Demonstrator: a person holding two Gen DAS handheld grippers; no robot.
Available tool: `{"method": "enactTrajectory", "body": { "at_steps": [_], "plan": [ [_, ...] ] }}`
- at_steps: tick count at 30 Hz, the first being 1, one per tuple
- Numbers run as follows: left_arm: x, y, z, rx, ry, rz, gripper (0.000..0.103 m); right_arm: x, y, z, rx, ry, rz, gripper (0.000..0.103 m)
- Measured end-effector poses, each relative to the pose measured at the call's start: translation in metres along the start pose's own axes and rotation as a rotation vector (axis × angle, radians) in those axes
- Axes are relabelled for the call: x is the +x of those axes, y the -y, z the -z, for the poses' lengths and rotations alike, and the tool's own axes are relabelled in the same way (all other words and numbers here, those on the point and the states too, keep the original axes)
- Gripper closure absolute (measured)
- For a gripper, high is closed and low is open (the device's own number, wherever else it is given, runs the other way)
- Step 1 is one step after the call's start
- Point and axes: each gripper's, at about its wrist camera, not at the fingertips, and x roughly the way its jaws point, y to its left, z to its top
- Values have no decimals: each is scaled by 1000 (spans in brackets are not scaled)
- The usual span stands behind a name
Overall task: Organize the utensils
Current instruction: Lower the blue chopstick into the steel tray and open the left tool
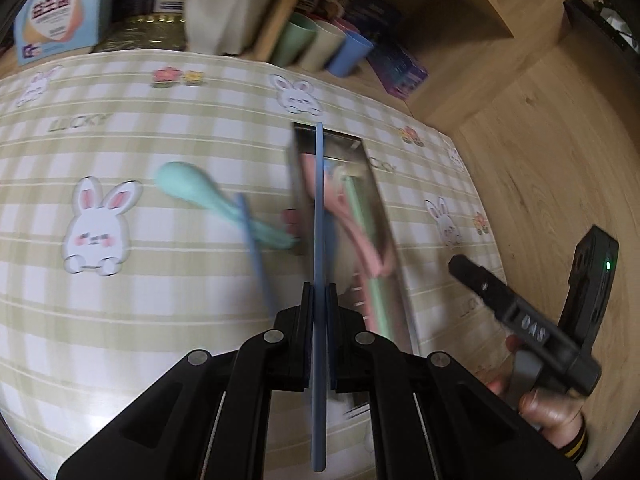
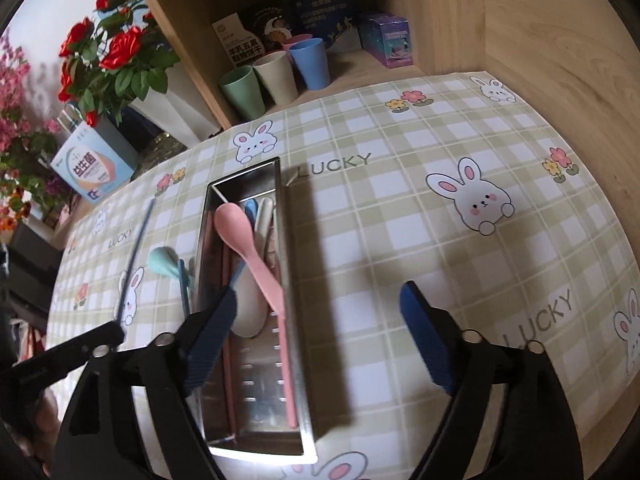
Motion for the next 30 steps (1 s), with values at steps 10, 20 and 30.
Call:
{"method": "enactTrajectory", "body": {
  "at_steps": [10,20,30],
  "plan": [
    [53,43,-10,23,-75,-34,97,-5,45,3,69,7,-11,17],
    [91,53,-9,39,-140,-81,97,0,67,10,142,13,-16,17],
    [110,63,-8,67,-178,-75,97,-1,72,11,163,17,-17,17]
  ]
}}
